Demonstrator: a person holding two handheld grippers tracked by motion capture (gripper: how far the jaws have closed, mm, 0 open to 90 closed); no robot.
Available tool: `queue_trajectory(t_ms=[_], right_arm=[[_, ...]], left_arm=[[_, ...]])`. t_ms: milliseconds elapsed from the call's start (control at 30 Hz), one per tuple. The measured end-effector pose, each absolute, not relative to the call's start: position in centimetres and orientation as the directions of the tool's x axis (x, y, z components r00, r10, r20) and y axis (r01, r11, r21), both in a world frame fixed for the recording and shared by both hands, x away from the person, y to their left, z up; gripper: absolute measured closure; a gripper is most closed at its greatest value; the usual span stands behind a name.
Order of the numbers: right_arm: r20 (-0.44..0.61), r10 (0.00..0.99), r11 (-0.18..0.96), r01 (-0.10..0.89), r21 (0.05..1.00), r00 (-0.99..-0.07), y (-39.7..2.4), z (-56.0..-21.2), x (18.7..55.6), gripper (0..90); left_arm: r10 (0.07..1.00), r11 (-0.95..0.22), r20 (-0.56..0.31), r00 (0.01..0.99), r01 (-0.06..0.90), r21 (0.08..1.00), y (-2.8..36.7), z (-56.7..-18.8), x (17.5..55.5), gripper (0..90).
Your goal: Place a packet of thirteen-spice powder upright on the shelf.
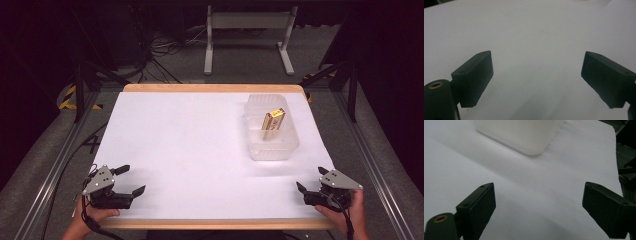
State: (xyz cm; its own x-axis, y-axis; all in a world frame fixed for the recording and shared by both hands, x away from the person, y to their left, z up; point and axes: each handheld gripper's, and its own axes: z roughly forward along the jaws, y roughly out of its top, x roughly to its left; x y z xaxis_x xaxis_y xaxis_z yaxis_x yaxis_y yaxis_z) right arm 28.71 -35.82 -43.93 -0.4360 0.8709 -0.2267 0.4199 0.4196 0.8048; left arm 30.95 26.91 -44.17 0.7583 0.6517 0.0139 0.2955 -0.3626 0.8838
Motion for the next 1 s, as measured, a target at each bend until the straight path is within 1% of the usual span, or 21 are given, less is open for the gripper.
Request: queue_trajectory(t_ms=[1000], right_arm=[[-0.221,0.875,0.407,0.41,0.816,-0.43,-35.69,-43.78,28.7,12.1]], left_arm=[[0.661,-0.344,0.008,0.75,0.294,0.892,27.23,-43.98,31.2,11.4]])
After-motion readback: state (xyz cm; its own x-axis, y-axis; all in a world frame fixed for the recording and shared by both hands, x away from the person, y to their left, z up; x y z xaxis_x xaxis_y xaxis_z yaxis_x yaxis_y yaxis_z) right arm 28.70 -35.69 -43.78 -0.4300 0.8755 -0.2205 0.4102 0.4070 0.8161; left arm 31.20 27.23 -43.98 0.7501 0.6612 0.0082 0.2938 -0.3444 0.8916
